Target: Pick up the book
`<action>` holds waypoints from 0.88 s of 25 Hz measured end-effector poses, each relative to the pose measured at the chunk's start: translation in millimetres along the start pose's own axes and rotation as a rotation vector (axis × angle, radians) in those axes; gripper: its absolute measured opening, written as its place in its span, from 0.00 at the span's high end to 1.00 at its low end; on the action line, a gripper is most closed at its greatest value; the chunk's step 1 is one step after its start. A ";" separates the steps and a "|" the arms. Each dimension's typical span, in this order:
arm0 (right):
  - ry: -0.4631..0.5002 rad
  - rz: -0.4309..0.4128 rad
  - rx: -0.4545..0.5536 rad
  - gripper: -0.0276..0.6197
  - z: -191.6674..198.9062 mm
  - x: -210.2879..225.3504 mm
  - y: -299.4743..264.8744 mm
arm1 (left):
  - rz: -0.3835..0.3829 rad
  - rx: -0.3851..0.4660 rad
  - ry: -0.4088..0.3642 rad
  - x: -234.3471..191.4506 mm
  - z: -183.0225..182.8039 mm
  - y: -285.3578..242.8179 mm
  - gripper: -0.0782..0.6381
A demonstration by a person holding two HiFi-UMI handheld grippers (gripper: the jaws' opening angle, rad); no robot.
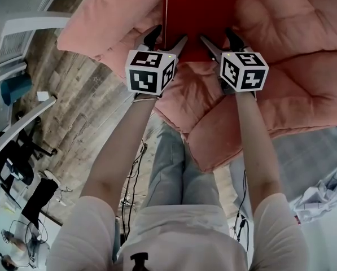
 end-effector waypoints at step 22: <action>-0.058 -0.001 0.047 0.39 8.2 1.5 -3.0 | -0.031 -0.037 -0.043 7.7 10.7 -16.0 0.46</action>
Point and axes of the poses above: the fingertips, and each gripper's own axes: y backward along the fingers, x to its right, z out of its underside, the point moved 1 cm from there along y, backward along the fingers, and after that the axes turned 2 degrees about -y, right-handed, at the moved point
